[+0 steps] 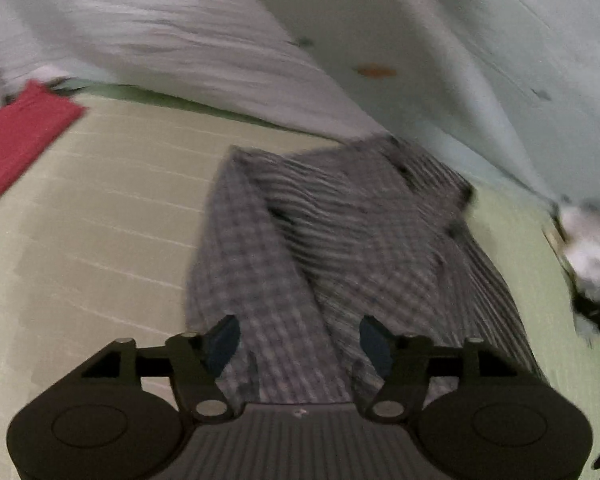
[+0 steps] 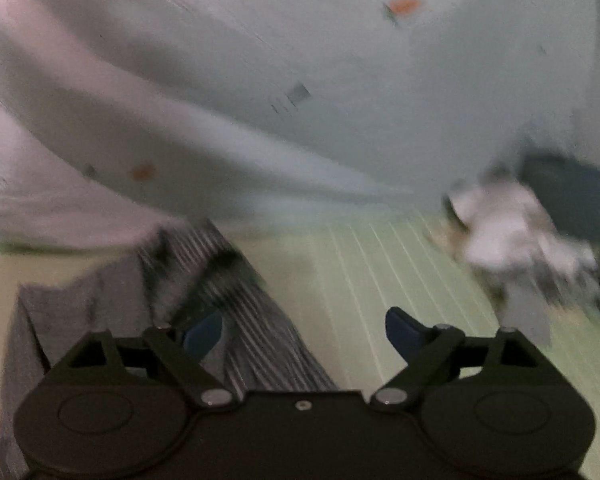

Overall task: Fold clothes
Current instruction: 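Lift the checked shirt up off the pile with both grippers, then lay the checked shirt on the mat and release both grippers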

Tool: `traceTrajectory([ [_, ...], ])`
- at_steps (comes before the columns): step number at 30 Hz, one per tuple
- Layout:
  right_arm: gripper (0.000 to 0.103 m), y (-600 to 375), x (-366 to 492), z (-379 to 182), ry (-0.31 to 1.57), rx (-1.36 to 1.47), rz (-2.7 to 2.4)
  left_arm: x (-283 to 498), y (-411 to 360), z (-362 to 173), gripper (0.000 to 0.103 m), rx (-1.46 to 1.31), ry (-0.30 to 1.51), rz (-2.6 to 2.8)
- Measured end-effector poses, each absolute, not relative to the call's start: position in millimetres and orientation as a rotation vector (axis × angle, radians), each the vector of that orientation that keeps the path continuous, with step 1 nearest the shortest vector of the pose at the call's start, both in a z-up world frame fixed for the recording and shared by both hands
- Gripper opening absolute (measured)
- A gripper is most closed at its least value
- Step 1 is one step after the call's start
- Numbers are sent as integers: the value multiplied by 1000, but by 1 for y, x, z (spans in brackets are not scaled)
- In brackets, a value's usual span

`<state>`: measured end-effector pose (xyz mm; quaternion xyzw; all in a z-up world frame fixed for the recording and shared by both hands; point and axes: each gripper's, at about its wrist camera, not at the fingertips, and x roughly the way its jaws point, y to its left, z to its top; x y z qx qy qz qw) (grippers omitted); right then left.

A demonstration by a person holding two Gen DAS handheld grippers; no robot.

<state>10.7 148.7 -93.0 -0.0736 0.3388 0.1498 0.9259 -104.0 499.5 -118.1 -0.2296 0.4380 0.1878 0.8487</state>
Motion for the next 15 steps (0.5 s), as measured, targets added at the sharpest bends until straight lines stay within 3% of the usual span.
traceTrajectory([
  [4, 91, 120, -5, -127, 787, -139, 232, -90, 468, -127, 74, -408, 971, 284],
  [11, 93, 104, -26, -164, 886, -156, 192, -76, 427, -169, 74, -356, 1091, 194],
  [12, 93, 103, -26, -168, 895, -173, 190, -75, 425, -174, 70, -351, 1105, 200],
  [14, 94, 103, -25, -176, 914, -207, 186, -75, 424, -181, 51, -343, 1125, 215],
  [15, 94, 103, -25, -179, 926, -229, 183, -75, 425, -183, 30, -343, 1134, 222],
])
